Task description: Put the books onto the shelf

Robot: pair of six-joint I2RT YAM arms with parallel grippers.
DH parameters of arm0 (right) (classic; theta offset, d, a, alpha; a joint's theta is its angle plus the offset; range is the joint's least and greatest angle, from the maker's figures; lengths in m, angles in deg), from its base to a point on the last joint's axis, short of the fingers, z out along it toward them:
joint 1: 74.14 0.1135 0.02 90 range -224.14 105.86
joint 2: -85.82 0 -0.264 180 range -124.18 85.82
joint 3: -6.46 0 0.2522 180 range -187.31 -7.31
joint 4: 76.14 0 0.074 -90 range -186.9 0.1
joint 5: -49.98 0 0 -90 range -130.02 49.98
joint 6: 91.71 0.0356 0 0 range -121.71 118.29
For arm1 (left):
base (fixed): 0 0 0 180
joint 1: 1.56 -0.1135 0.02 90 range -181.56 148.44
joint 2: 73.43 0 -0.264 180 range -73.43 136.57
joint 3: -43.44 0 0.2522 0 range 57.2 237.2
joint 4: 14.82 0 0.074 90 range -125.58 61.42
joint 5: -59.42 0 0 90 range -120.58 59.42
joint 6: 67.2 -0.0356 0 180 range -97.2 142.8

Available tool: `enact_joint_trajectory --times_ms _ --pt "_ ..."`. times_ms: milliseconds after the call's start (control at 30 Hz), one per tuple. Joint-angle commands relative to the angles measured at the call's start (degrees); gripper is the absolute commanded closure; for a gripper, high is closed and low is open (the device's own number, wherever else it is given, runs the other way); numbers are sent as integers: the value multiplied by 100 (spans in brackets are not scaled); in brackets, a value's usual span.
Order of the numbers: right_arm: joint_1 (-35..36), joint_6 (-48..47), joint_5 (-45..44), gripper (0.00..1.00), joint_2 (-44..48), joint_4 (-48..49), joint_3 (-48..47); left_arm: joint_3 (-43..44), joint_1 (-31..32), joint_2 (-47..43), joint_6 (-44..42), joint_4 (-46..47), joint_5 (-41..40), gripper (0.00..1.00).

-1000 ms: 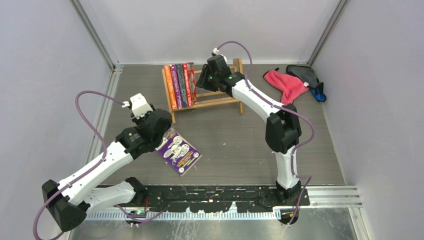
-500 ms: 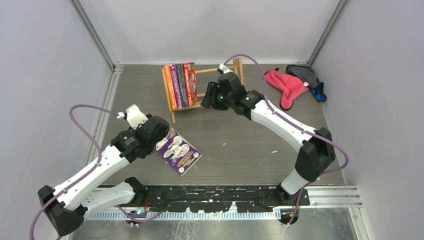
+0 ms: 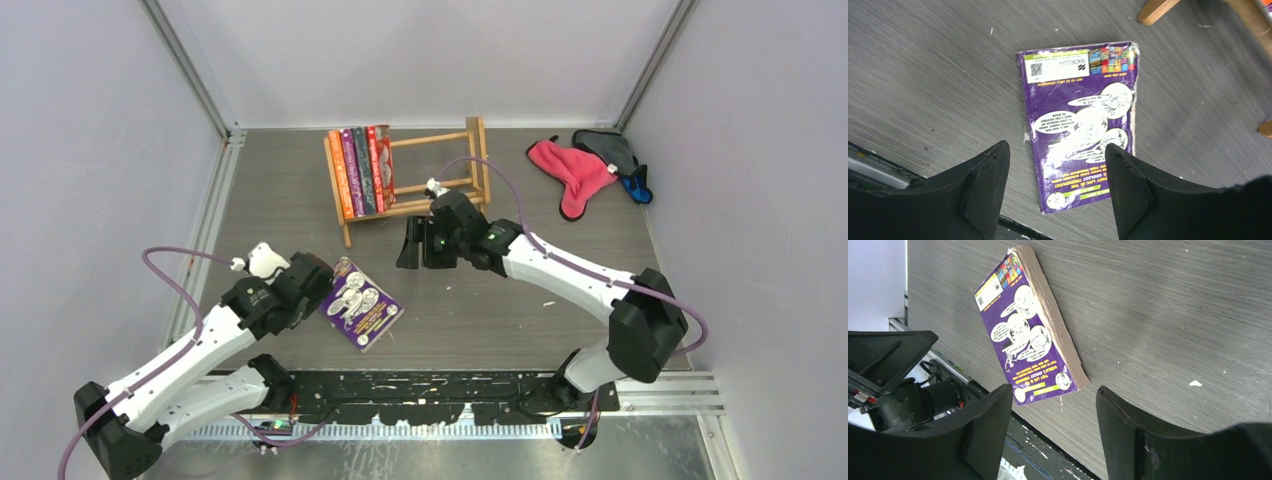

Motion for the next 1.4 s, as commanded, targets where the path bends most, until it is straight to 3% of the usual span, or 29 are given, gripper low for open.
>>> enact_joint_trajectory --times_ms 0,400,800,1367 --pt "92 73 321 32 -126 583 96 -168 26 9 501 -45 185 31" --pt "195 203 750 31 -1099 1348 279 -887 145 -58 1554 450 241 34" --pt "208 433 966 29 -1648 1887 463 -1142 154 406 1575 1149 405 35" --pt "349 601 1057 27 -1846 2367 989 -1363 177 845 1697 1407 605 35"
